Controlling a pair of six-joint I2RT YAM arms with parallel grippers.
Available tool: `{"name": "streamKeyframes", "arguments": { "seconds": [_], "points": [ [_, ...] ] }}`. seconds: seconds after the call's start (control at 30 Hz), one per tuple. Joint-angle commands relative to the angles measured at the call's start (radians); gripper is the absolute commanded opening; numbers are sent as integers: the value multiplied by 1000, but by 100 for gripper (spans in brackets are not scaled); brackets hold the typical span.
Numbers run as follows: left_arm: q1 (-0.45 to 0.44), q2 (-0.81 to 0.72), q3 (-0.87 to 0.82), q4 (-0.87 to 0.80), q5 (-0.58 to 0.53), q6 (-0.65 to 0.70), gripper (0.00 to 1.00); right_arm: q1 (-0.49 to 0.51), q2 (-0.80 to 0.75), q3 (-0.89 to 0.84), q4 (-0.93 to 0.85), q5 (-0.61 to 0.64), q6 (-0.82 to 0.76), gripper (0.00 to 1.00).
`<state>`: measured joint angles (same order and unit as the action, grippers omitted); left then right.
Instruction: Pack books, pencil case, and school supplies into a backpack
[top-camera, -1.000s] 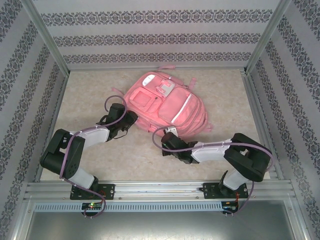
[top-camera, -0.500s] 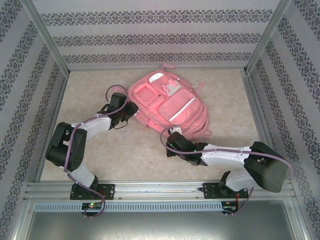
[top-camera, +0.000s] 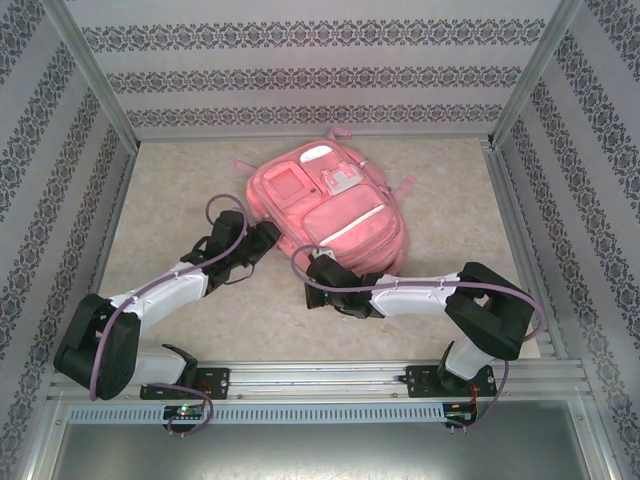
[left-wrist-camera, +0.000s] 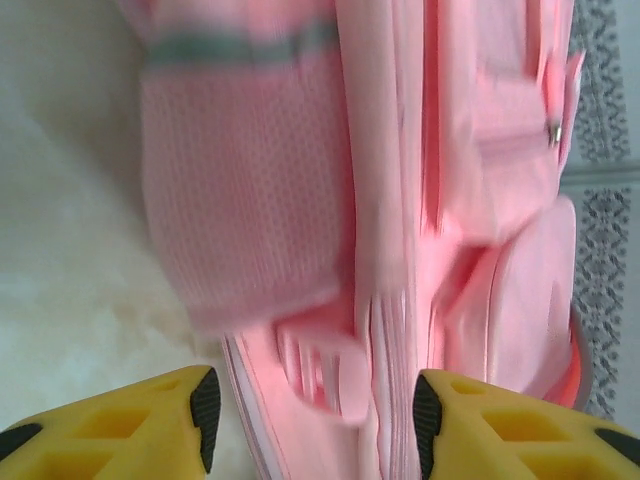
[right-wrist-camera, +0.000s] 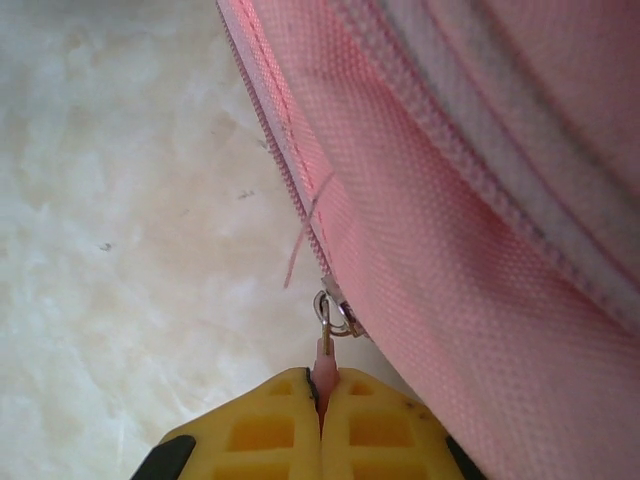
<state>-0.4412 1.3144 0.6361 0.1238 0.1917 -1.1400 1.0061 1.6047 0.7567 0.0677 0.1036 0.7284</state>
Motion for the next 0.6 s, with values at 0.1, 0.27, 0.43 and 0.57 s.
{"name": "streamKeyframes", "arguments": {
  "seconds": [0.1,0.27,0.43,0.57],
  "points": [
    [-38,37,-100,185,-6,-72,52,14,1,37,65,-43,41,0],
    [-38,77,-141,291,1,-89,49,16,7,36,87,-58,67,0],
    [-37,136,-162,397,11,-103,47,16,20,32,112,-67,85,0],
    [-39,235,-164,511,30,-138,43,15,25,35,122,-73,92,0]
  ]
}}
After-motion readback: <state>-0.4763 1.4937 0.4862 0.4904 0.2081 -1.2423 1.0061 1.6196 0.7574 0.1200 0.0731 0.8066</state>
